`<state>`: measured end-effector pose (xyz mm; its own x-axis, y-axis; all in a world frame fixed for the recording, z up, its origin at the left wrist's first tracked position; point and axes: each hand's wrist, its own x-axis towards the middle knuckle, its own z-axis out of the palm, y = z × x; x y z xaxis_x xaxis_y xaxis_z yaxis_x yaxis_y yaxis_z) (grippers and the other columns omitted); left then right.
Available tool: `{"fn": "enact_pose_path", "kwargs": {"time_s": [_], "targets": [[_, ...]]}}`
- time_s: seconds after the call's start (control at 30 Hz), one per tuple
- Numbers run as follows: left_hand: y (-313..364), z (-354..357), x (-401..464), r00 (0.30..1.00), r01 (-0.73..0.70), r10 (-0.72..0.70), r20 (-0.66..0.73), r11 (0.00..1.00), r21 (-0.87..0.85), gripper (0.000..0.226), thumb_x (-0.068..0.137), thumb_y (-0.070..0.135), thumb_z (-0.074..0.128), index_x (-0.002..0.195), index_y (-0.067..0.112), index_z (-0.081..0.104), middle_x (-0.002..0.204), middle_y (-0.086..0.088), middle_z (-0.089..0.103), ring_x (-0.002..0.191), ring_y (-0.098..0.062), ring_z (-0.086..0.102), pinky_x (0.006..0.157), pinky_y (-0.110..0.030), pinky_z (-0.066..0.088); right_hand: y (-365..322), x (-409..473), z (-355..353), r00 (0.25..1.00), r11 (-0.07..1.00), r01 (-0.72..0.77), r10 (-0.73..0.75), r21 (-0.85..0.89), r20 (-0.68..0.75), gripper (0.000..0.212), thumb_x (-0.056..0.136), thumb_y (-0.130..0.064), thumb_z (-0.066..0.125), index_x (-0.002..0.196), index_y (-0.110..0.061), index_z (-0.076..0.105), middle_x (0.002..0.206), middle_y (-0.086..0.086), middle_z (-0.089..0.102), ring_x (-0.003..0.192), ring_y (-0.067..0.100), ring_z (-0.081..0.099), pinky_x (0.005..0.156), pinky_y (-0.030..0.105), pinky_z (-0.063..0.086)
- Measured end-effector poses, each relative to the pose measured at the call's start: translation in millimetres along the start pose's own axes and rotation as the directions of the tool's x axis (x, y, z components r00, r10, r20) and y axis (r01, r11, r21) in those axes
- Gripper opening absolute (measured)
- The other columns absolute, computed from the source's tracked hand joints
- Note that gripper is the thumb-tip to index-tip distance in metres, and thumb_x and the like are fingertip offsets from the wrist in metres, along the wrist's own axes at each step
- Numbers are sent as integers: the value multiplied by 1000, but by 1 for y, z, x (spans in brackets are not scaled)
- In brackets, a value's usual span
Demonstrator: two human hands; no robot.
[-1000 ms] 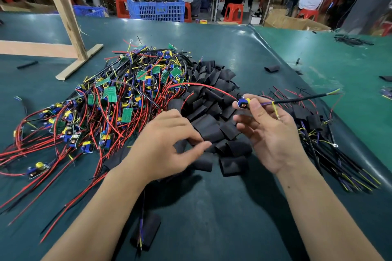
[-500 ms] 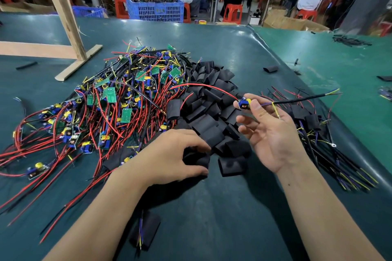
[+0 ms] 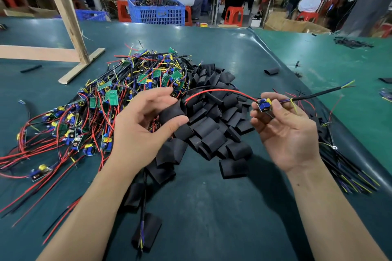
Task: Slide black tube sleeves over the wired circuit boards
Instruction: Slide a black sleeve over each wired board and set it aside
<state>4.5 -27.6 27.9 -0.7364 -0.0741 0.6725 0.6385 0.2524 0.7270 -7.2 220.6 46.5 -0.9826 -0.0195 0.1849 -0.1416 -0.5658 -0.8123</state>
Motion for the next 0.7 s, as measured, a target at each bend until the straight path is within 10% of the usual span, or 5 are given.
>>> {"fn": "enact_pose_path", "kwargs": {"time_s": [0.7], "targets": [[-4,-2,0,994,-91,87,-64,994,-63,33,79,21,78,108,22,63,108,12,67,100,-17,67,91,-28,51,7,3,-5,998,990,59,-58,-131,13,19,81,-7,54,81,-11,73,76,8,67,69,24,68,61,28,57]]}}
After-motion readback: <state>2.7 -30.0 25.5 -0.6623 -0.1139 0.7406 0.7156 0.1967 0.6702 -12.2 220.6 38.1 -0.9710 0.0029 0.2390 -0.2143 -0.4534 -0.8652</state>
